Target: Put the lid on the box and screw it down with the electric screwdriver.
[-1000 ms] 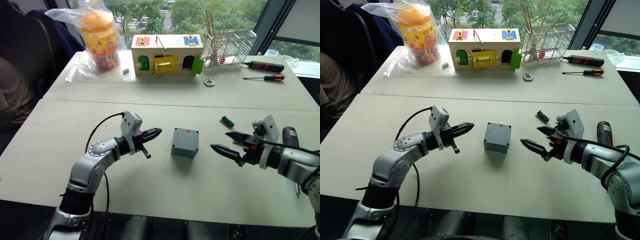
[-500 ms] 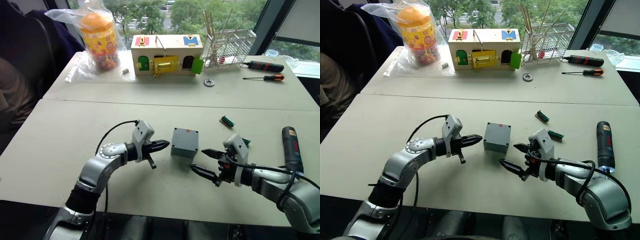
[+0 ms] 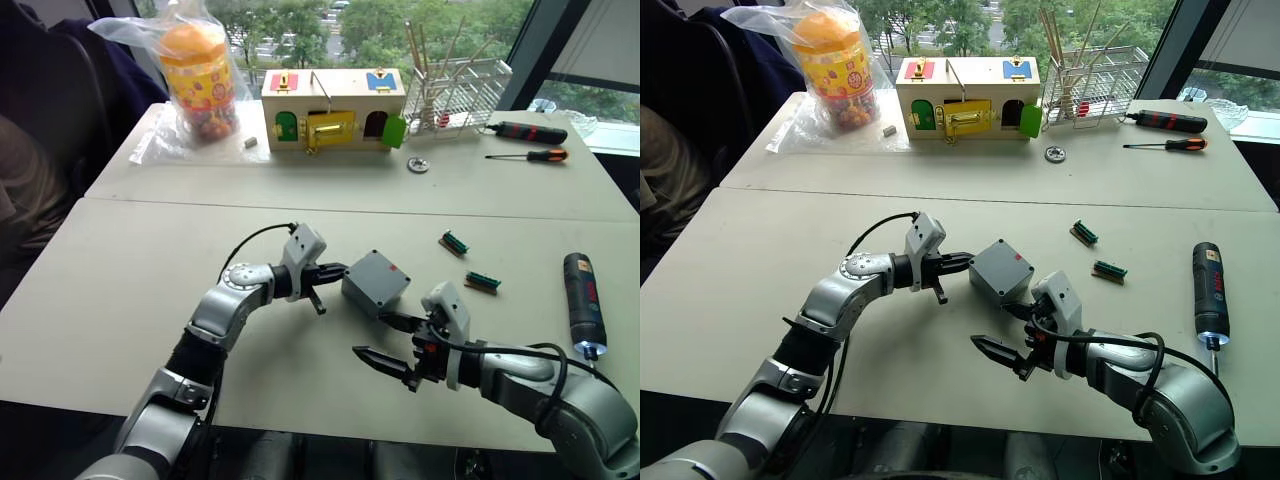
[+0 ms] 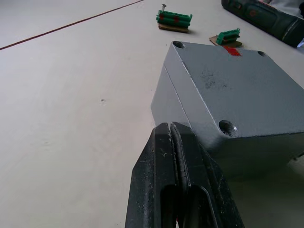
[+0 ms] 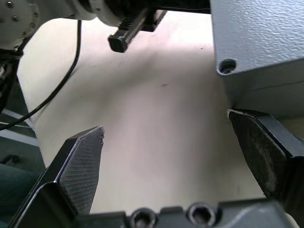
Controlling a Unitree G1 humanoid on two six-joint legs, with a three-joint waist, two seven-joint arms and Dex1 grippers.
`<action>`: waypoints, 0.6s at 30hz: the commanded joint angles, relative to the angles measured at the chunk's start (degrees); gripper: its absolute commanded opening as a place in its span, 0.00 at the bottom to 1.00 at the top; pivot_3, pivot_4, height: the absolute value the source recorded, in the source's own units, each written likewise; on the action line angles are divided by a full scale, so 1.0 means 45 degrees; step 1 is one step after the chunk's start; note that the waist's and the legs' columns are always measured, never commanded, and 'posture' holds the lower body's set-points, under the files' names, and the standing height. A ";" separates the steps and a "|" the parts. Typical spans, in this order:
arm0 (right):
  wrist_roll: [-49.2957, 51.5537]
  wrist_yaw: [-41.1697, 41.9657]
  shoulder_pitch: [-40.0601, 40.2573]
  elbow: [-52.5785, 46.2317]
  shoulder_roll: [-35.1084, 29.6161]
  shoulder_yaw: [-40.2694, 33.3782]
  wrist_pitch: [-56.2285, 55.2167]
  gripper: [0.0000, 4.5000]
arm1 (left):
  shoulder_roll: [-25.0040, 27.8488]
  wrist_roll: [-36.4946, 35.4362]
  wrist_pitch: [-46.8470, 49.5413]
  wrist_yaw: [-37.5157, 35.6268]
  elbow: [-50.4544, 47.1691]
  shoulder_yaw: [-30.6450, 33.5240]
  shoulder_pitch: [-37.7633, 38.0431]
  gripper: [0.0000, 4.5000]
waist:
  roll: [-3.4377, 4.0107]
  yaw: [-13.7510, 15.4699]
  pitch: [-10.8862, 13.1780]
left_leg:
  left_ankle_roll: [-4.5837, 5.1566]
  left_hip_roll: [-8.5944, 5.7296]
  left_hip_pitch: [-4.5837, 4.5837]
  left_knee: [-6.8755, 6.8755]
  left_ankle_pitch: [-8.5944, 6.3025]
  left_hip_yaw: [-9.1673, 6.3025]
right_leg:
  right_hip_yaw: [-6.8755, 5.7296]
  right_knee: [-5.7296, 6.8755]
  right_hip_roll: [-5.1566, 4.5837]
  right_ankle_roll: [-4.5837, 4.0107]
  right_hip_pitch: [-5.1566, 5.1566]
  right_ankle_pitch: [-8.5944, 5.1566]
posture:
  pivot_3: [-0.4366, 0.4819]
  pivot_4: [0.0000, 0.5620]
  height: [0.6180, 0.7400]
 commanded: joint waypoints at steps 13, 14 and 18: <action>-0.3386 0.2633 -0.2073 0.3841 -0.3286 0.0360 -0.3852 1.00 | 0.1937 -0.0132 0.1599 -0.0028 -0.4391 0.0417 0.2560 0.00 | -0.0002 -0.0284 0.0001 | 0.0000 0.0004 0.0000 -0.0008 0.0000 -0.0006 | 0.0000 0.0009 -0.0001 0.0000 -0.0007 0.0000 | 0.48 0.27 1.00; -0.3640 0.2850 -0.2320 0.4238 -0.3244 0.0579 -0.4195 1.00 | 0.1995 -0.0254 0.1840 -0.0103 -0.4733 0.0351 0.2718 0.00 | -0.0002 -0.0287 0.0001 | 0.0000 0.0003 0.0000 -0.0006 0.0000 -0.0006 | -0.0001 0.0007 -0.0002 0.0000 -0.0005 0.0000 | 0.48 0.27 1.00; -0.4377 0.3758 -0.3148 0.5440 -0.3030 0.1449 -0.5206 1.00 | 0.1744 -0.0260 0.2174 0.0064 -0.5178 -0.0001 0.2890 0.00 | -0.0002 -0.0255 0.0001 | 0.0000 0.0001 0.0000 -0.0003 0.0000 -0.0011 | -0.0001 0.0004 -0.0002 0.0000 0.0000 0.0000 | 0.48 0.27 1.00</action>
